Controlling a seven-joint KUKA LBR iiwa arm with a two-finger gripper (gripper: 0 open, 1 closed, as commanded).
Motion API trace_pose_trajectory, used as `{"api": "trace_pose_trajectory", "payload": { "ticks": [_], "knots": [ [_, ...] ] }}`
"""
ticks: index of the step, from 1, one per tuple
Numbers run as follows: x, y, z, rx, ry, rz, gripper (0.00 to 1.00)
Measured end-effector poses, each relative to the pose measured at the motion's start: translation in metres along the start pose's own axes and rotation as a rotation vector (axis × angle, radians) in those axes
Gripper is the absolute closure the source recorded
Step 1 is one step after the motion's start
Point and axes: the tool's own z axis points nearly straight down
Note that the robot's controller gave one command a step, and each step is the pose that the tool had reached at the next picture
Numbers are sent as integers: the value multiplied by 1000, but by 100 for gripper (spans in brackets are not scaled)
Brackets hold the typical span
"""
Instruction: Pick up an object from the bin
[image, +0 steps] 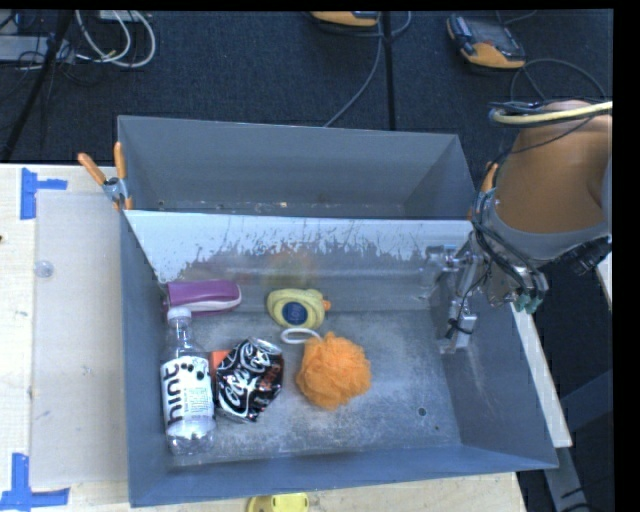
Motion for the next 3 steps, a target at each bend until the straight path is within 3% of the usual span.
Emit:
{"api": "trace_pose_trajectory", "payload": {
  "ticks": [1, 2, 3],
  "knots": [
    [-1, 0, -5, 0, -8, -2, 0],
    [-28, 31, -19, 0, -4, 47, 0],
    [-39, 45, 14, -1, -13, 63, 0]
  ]
}}
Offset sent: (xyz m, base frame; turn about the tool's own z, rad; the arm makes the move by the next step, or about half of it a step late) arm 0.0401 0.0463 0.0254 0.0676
